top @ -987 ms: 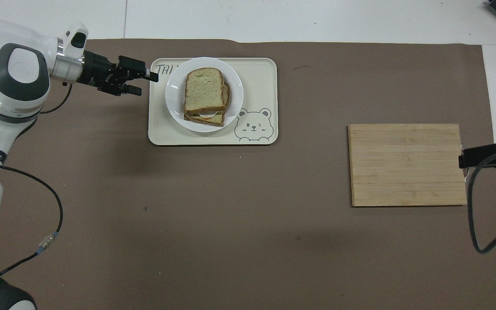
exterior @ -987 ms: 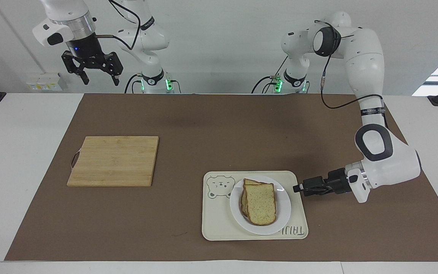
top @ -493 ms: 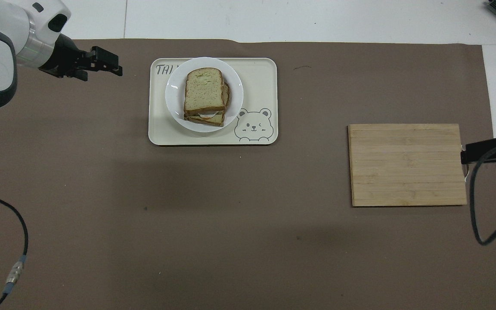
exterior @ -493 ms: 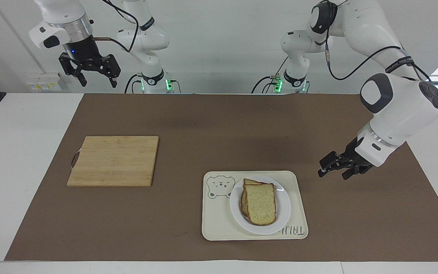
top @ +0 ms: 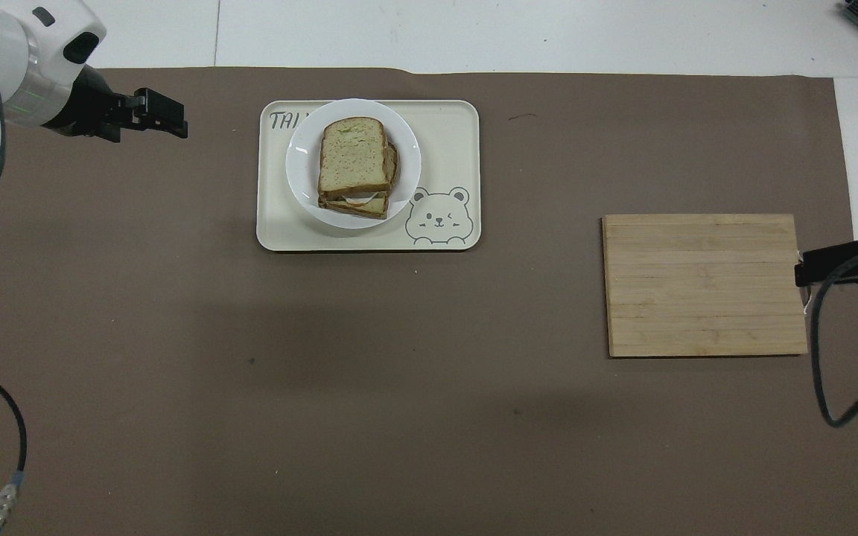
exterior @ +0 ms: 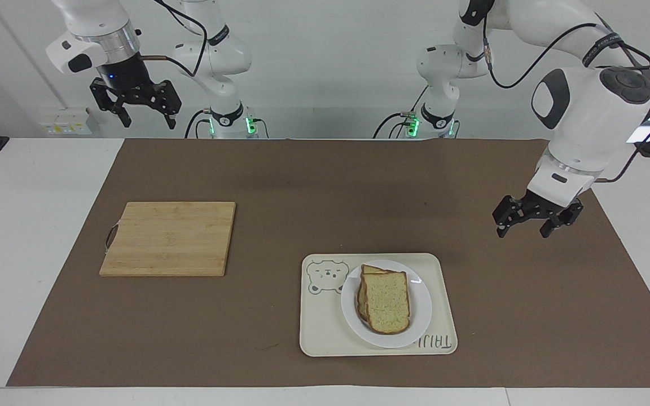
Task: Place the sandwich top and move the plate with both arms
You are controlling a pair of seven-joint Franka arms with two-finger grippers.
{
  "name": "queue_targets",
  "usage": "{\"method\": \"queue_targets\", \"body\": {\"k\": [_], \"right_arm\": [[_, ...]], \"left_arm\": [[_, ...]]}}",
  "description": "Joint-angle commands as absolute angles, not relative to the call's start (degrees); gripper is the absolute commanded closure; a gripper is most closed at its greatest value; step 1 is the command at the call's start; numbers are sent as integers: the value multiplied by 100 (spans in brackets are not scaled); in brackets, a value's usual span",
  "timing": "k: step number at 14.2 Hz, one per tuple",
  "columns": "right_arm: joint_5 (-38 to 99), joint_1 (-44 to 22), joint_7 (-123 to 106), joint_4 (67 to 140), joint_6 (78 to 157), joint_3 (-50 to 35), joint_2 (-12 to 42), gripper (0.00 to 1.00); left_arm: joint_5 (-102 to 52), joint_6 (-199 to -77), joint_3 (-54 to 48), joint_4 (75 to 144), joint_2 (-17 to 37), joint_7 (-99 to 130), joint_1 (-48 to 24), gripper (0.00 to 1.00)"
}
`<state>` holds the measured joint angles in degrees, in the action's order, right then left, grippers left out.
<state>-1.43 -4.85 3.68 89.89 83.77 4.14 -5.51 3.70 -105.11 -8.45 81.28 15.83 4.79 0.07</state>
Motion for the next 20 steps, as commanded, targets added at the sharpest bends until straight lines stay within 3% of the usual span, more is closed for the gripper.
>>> {"method": "queue_targets", "body": {"k": [1,3,9,16,20], "right_arm": [[-123,-404,220,8912,8253,413,-545,0],[-123,-404,220,8912,8244,404,-545,0],[-123,-413,211,8912,8235,404,-554,0],[-123,-404,220,8903,8209,413,-554,0],[-123,-404,220,8903,8200,413,-554,0]], "left_arm": [[519,-10547,-782,9156,670,545,35,0],[519,-10329,-782,9439,309,554,44,0],[178,-9441,-747,9457,-342,142,228,0],[-9,-9176,-756,9431,-378,211,273,0],[-395,-8599,-747,8862,-273,263,316,0]]}}
